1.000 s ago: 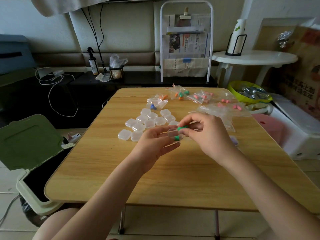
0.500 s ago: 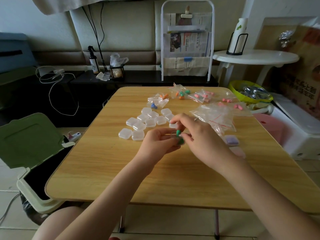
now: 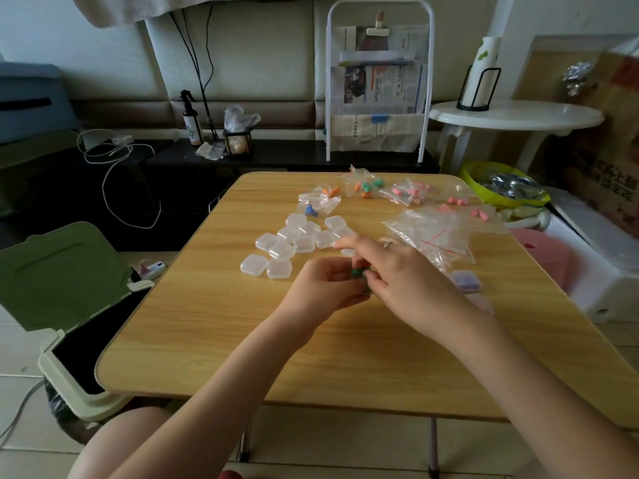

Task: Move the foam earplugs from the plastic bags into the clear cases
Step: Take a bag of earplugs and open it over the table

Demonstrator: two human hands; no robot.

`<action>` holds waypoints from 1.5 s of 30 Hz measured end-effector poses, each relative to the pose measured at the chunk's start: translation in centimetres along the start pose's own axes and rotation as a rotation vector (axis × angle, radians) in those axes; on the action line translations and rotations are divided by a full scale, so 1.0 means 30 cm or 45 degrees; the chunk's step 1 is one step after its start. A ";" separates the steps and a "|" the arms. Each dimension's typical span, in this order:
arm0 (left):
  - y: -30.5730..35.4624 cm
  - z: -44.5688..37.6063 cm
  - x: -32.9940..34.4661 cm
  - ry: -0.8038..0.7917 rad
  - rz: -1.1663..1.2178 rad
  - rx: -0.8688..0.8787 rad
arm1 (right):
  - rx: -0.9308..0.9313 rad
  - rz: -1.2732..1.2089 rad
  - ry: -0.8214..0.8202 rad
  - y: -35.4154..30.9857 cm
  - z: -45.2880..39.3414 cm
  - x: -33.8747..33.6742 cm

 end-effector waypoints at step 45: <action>0.000 -0.007 -0.036 0.205 0.392 -0.175 | 0.591 -0.982 0.081 0.092 -0.030 0.056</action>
Point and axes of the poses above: each hand's wrist, its own z-axis away from the middle knuckle, its own x-axis out of the palm, y = z × x, the point moved 4 cm from there along -z, towards the middle knuckle, and after that the axes turned 10 degrees about x, right-handed, at the moved point
